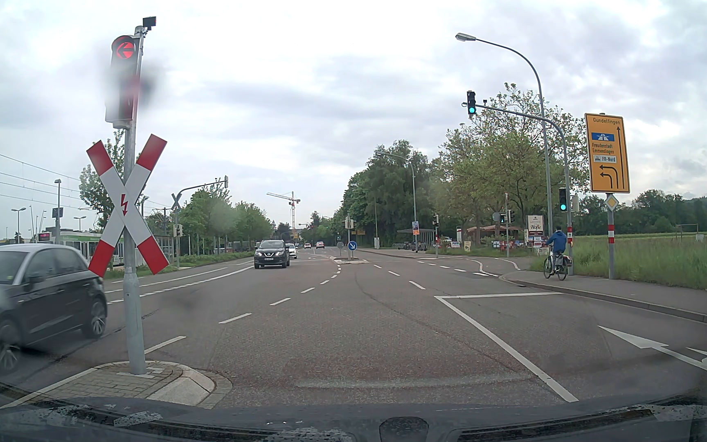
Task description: Follow the waypoints while adhering to traffic rules and regulations
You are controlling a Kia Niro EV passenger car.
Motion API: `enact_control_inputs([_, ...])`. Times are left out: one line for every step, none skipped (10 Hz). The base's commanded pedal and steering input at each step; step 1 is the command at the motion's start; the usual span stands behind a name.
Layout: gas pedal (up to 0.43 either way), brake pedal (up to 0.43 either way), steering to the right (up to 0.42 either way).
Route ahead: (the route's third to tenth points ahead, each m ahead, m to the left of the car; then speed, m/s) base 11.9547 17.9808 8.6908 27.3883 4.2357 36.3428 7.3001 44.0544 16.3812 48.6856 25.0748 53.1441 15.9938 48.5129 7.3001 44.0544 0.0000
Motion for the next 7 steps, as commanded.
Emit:
enact_control_inputs([0.0,0.195,0.006])
enact_control_inputs([0.0,0.195,0.006])
enact_control_inputs([0.0,0.195,0.006])
enact_control_inputs([0.0,0.195,0.006])
enact_control_inputs([0.0,0.195,0.006])
enact_control_inputs([0.0,0.195,0.006])
enact_control_inputs([0.0,0.195,0.006])
